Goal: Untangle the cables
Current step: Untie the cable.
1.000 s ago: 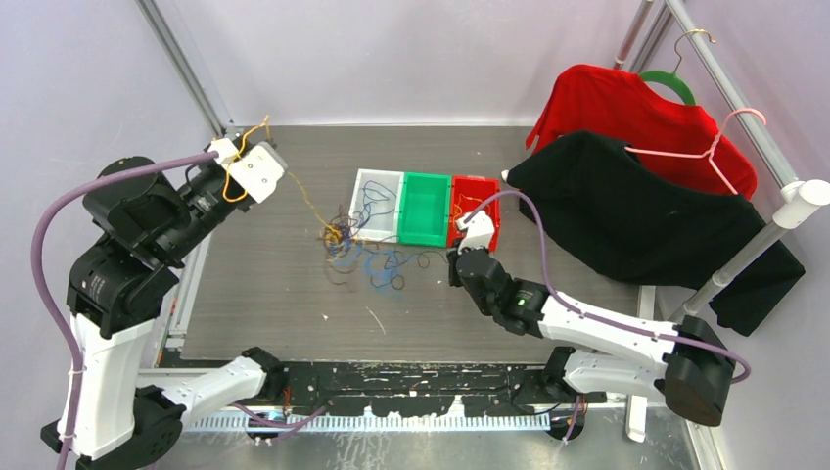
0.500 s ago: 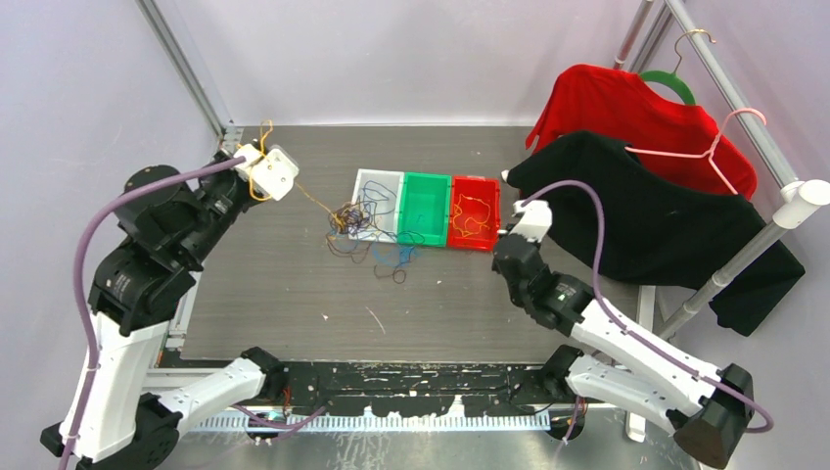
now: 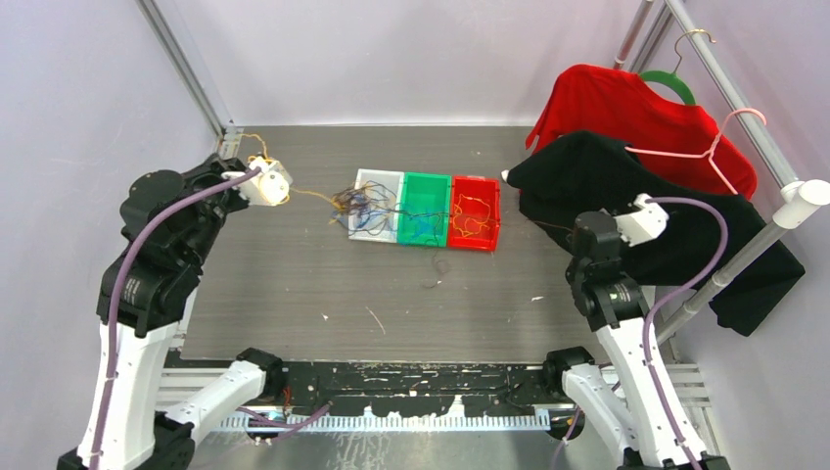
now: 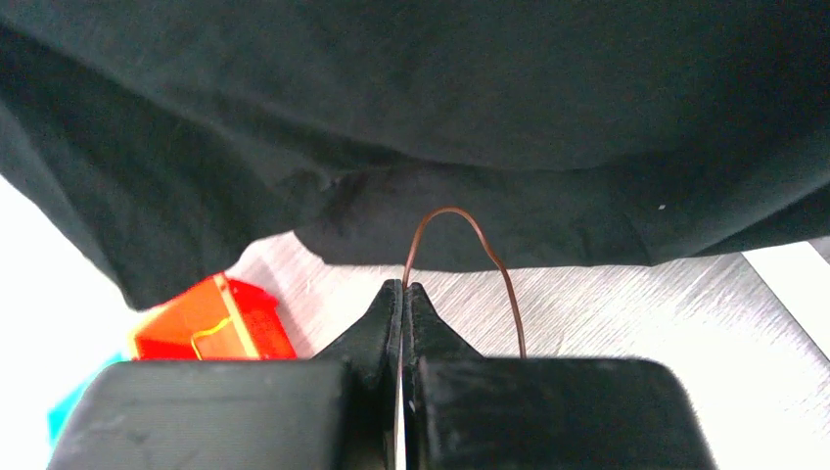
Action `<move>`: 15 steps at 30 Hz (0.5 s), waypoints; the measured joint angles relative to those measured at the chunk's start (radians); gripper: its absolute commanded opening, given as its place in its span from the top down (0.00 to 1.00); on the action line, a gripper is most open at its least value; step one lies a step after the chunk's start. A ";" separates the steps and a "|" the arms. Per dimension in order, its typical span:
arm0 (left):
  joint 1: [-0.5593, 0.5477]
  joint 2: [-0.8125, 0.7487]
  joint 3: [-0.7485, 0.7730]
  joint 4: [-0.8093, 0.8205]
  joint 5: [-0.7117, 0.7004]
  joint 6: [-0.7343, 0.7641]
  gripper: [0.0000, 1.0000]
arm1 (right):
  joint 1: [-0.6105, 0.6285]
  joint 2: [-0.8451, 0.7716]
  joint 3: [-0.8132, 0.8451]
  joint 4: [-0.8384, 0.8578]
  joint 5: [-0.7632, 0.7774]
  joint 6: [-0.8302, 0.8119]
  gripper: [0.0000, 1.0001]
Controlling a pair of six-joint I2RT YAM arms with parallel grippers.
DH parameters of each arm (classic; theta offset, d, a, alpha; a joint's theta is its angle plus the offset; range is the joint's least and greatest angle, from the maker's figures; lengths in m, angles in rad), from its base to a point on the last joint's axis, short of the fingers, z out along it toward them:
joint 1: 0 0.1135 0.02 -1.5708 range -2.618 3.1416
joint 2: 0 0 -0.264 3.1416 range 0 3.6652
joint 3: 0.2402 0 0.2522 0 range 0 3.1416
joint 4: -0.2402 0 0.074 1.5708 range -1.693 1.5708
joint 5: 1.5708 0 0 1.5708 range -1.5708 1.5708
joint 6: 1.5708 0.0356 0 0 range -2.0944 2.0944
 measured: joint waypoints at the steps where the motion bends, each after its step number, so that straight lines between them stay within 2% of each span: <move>1: 0.038 -0.002 -0.004 -0.007 0.002 0.022 1.00 | -0.025 -0.011 0.000 -0.003 -0.009 0.012 0.99; 5: 0.237 0.007 -0.007 -0.040 0.041 0.118 1.00 | -0.106 -0.055 0.000 -0.024 -0.039 0.047 0.99; 9: 0.419 0.023 -0.023 -0.074 0.150 0.166 1.00 | -0.152 -0.093 0.000 -0.039 -0.073 0.065 0.99; 11: 0.467 0.027 -0.045 -0.103 0.208 0.175 1.00 | -0.158 -0.100 0.010 -0.047 -0.095 0.077 0.99; 15: 0.482 0.025 -0.175 -0.121 0.264 0.212 1.00 | -0.160 -0.100 0.044 -0.035 -0.149 0.092 0.99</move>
